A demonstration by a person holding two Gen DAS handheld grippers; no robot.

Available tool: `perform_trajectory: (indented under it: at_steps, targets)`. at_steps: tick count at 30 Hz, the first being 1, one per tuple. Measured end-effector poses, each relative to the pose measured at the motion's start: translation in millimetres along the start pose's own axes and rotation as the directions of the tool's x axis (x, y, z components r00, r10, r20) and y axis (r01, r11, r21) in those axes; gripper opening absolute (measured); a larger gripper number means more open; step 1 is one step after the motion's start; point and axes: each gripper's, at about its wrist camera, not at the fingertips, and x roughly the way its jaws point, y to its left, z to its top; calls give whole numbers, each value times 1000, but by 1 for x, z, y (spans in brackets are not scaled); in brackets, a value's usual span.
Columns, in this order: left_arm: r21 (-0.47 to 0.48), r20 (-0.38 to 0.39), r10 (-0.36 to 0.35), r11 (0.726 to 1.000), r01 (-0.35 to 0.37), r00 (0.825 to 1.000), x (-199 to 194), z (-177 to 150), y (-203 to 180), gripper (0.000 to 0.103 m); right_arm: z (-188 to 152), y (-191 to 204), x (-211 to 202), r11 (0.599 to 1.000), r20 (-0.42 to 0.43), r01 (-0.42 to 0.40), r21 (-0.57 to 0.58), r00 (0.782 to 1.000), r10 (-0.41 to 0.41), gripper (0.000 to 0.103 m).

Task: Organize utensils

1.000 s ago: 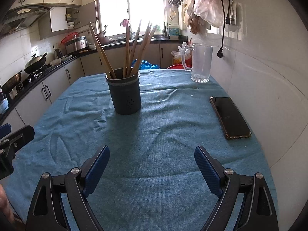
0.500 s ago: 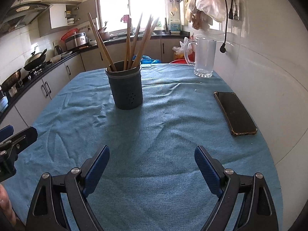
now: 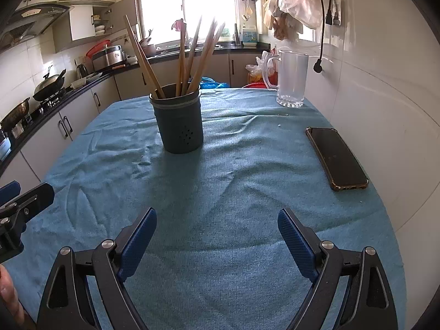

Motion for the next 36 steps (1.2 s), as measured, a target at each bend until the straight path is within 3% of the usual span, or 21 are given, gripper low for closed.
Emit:
perform_trajectory:
  at_steps: [36]
  targets:
    - [-1, -14, -27, 1000, 27, 1000, -1, -2, -7, 103, 0, -3, -4, 1000, 10, 10, 12, 1000, -10, 93]
